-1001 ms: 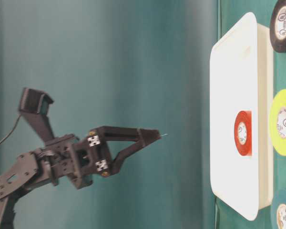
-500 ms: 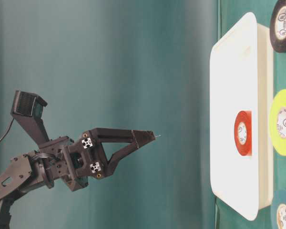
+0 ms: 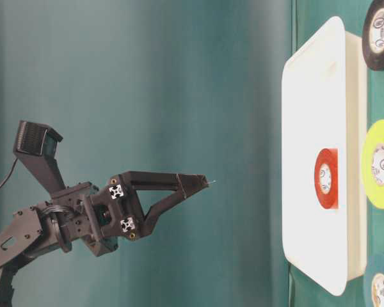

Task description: Place the tape from the fixed location into the white case.

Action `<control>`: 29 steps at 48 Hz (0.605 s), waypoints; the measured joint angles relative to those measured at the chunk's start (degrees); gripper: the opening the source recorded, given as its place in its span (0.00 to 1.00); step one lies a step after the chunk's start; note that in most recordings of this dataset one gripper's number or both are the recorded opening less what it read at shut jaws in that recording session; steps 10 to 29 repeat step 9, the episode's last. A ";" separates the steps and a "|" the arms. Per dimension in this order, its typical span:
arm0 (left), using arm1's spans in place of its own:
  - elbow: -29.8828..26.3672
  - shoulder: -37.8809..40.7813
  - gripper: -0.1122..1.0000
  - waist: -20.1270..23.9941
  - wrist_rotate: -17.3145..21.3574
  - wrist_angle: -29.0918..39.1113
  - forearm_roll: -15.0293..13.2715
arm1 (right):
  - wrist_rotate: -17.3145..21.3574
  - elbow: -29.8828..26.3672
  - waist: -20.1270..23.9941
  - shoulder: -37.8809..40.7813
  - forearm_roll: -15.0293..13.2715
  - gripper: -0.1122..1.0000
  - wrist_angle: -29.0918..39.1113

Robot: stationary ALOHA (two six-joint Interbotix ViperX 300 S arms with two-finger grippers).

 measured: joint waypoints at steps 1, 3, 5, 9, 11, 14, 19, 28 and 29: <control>0.00 0.09 0.99 0.00 0.00 0.00 -0.09 | 0.00 0.00 0.00 0.00 0.00 0.10 0.00; 0.00 0.00 0.99 0.00 0.00 0.00 -0.09 | 0.00 0.09 0.00 0.00 0.00 0.10 0.00; 0.00 0.00 0.99 0.00 0.00 0.00 -0.09 | 0.00 0.00 0.00 0.00 0.00 0.10 0.00; 0.00 0.00 0.99 0.00 0.00 0.00 -0.09 | 0.00 0.00 0.00 0.00 0.00 0.10 0.00; 0.00 0.00 0.99 0.00 0.00 0.00 -0.09 | 0.00 0.00 0.00 0.00 0.00 0.10 0.00; 0.00 0.00 0.99 0.00 0.00 0.00 -0.09 | 0.00 0.00 0.00 0.00 0.00 0.10 0.00; 0.00 0.00 0.99 0.00 0.00 0.00 -0.09 | 0.00 0.00 0.00 0.00 0.00 0.10 0.00; 0.00 0.00 0.99 0.00 0.00 0.00 -0.09 | 0.00 0.00 0.00 0.00 0.00 0.10 0.00; 0.00 0.00 0.99 0.00 0.00 0.00 -0.09 | 0.00 0.00 0.00 0.00 0.00 0.10 0.00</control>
